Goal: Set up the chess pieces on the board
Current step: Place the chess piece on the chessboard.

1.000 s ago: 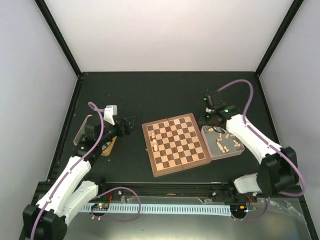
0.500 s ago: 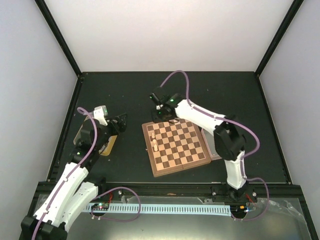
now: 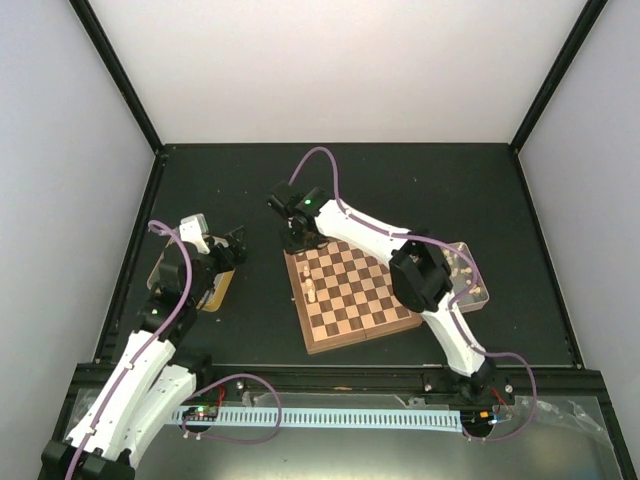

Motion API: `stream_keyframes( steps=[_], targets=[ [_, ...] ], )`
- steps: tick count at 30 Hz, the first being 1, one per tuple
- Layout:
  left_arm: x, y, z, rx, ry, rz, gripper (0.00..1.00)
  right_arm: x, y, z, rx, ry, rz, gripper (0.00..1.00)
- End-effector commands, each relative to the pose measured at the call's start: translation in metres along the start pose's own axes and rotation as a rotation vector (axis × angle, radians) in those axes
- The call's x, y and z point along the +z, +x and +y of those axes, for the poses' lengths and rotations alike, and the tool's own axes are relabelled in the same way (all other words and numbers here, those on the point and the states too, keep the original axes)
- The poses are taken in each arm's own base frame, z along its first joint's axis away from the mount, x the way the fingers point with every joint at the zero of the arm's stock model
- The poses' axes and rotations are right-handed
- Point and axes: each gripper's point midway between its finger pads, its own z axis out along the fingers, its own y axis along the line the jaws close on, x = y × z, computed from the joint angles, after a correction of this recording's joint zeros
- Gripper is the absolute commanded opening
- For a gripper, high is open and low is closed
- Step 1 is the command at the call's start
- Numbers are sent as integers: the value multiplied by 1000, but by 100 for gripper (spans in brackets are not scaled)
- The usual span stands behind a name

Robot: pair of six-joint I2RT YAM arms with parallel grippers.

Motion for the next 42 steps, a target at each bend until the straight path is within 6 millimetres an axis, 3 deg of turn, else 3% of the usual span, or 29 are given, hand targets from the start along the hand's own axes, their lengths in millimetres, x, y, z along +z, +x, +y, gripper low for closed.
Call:
stream_keyframes(
  steps=[1,19,42],
  targets=[
    [-1,-3,2,22,-17,-11,97,-1,2,-1,-32,114,13,10],
    [-6,-11,1,45,-19,-44,98,10,4,-1,-57,183,43,20],
    [-5,-10,0,49,-16,-35,98,7,0,3,-39,124,42,19]
  ],
)
